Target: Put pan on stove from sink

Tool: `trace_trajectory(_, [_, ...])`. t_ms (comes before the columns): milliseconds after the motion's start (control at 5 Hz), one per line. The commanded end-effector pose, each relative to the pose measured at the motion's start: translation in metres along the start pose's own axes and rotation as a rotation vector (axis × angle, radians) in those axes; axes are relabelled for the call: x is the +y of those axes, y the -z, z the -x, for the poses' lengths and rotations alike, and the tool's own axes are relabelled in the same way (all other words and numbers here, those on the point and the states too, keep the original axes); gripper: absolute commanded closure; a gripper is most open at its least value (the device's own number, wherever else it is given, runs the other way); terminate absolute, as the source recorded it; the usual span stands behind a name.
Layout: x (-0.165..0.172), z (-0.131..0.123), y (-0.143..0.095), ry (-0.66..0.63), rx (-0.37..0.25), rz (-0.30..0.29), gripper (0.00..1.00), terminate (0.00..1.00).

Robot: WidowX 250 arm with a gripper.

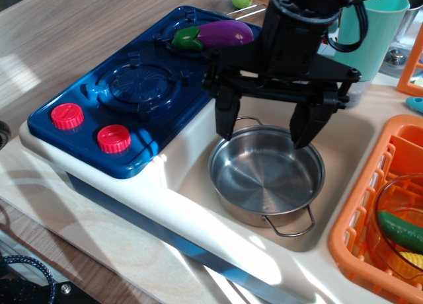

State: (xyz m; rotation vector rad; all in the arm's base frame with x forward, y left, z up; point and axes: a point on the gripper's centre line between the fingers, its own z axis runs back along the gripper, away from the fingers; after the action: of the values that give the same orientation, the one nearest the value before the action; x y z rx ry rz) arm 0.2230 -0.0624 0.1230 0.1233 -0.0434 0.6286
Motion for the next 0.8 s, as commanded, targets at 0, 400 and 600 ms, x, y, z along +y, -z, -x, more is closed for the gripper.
trace_trajectory(0, [0.005, 0.008, 0.004, -0.160, -0.016, 0.044, 0.00, 0.00])
trace_trajectory(400, [0.011, 0.017, 0.030, -0.267, -0.065, 0.061, 0.00, 0.00])
trace_trajectory(600, [0.011, 0.017, 0.048, -0.300, -0.059, 0.087, 0.00, 0.00])
